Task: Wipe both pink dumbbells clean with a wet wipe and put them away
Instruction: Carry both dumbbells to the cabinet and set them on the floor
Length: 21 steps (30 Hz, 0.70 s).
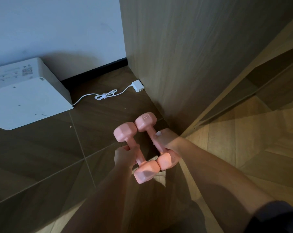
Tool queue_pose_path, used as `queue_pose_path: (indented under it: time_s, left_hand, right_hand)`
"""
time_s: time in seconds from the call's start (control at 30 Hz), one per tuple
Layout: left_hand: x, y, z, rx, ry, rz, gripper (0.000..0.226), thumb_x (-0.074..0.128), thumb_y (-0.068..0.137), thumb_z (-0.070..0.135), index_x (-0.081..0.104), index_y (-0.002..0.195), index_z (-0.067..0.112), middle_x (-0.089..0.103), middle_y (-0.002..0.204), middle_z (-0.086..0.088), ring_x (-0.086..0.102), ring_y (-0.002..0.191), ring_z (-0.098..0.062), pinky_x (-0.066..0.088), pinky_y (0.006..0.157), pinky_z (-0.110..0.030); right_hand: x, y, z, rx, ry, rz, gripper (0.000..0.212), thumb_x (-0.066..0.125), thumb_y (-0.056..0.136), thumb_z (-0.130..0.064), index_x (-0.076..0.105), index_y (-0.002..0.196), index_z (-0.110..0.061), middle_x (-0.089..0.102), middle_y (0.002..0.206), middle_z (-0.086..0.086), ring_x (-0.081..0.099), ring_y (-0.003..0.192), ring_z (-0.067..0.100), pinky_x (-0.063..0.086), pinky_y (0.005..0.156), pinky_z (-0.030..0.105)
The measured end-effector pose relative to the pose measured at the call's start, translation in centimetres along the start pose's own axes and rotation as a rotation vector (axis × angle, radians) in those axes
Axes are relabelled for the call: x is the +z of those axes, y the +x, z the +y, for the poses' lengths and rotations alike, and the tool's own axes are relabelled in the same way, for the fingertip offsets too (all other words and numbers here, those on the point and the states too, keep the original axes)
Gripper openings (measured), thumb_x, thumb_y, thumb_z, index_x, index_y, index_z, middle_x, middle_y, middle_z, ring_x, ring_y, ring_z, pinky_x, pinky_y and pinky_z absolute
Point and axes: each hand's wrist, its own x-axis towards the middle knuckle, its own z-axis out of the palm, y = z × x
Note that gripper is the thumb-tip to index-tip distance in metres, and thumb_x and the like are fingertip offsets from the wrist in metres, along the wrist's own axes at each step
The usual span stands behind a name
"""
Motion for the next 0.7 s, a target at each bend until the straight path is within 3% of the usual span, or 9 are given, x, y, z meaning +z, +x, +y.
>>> queue_pose_path:
  time_s: [0.1, 0.2, 0.3, 0.37, 0.47, 0.57, 0.63, 0.7]
  left_hand:
    - [0.1, 0.2, -0.2, -0.007, 0.042, 0.010, 0.013, 0.068, 0.091, 0.027, 0.060, 0.093, 0.016, 0.067, 0.094, -0.009, 0.068, 0.091, -0.027, 0.058, 0.087, -0.045]
    - [0.3, 0.4, -0.3, -0.003, 0.071, 0.018, 0.016, 0.068, 0.092, 0.028, 0.057, 0.081, 0.022, 0.067, 0.091, -0.008, 0.068, 0.089, -0.025, 0.059, 0.084, -0.042]
    - [0.3, 0.4, -0.2, 0.020, 0.110, 0.009, 0.019, 0.067, 0.092, 0.029, 0.057, 0.077, 0.023, 0.067, 0.089, -0.007, 0.069, 0.087, -0.024, 0.059, 0.084, -0.042]
    - [0.2, 0.3, 0.0, 0.049, 0.187, -0.002, 0.020, 0.064, 0.094, 0.031, 0.058, 0.078, 0.021, 0.068, 0.090, -0.009, 0.069, 0.088, -0.026, 0.058, 0.086, -0.044]
    - [-0.3, 0.3, 0.4, 0.063, 0.334, -0.053, 0.021, 0.056, 0.098, 0.033, 0.062, 0.094, 0.013, 0.068, 0.095, -0.012, 0.071, 0.089, -0.029, 0.059, 0.085, -0.046]
    - [-0.9, 0.2, 1.1, 0.109, 0.515, -0.112, 0.028, 0.051, 0.100, 0.034, 0.058, 0.111, 0.009, 0.065, 0.092, -0.010, 0.070, 0.086, -0.028, 0.060, 0.081, -0.043]
    - [-1.5, -0.3, 1.3, 0.194, 0.580, -0.107, 0.039, 0.055, 0.097, 0.036, 0.050, 0.122, 0.006, 0.063, 0.095, -0.010, 0.067, 0.080, -0.023, 0.057, 0.069, -0.036]
    - [-2.4, -1.8, 1.2, 0.309, 0.592, -0.154, 0.051, 0.061, 0.094, 0.036, 0.038, 0.132, 0.010, 0.061, 0.104, -0.008, 0.063, 0.080, -0.016, 0.050, 0.062, -0.028]
  right_hand:
    - [0.1, 0.5, 0.4, 0.007, -0.070, 0.000, 0.030, 0.054, 0.099, -0.031, 0.042, 0.072, -0.026, 0.048, 0.079, -0.004, 0.042, 0.064, 0.003, 0.036, 0.059, 0.014]
    - [0.0, 0.8, 0.6, 0.003, -0.141, 0.009, 0.032, 0.055, 0.099, -0.024, 0.040, 0.071, -0.027, 0.051, 0.096, 0.003, 0.039, 0.064, 0.002, 0.034, 0.059, 0.012]
    - [-0.1, 0.6, 0.4, 0.012, -0.163, 0.013, 0.031, 0.053, 0.100, -0.024, 0.041, 0.071, -0.028, 0.049, 0.083, -0.003, 0.043, 0.065, 0.005, 0.033, 0.057, 0.010]
    - [0.1, 0.2, 0.0, 0.015, -0.205, 0.026, 0.029, 0.046, 0.102, -0.036, 0.053, 0.077, -0.024, 0.053, 0.078, -0.003, 0.051, 0.072, 0.014, 0.038, 0.061, 0.016]
    - [-0.1, -0.8, -0.9, 0.052, -0.364, -0.013, 0.046, 0.035, 0.102, -0.049, 0.065, 0.102, -0.013, 0.064, 0.093, 0.008, 0.060, 0.084, 0.021, 0.044, 0.079, 0.032]
    - [-1.3, -2.1, -1.2, -0.062, -0.473, -0.062, 0.038, 0.041, 0.102, -0.044, 0.063, 0.115, -0.015, 0.067, 0.114, 0.007, 0.063, 0.102, 0.022, 0.046, 0.093, 0.036]
    - [-2.3, -3.4, -1.0, -0.146, -0.503, -0.051, 0.042, 0.050, 0.099, -0.040, 0.052, 0.135, -0.019, 0.058, 0.136, 0.003, 0.056, 0.121, 0.022, 0.043, 0.100, 0.033]
    - [-3.2, -4.7, 0.0, -0.206, -0.488, -0.062, 0.063, 0.060, 0.094, -0.041, 0.036, 0.150, -0.026, 0.045, 0.150, 0.000, 0.046, 0.134, 0.021, 0.040, 0.106, 0.031]
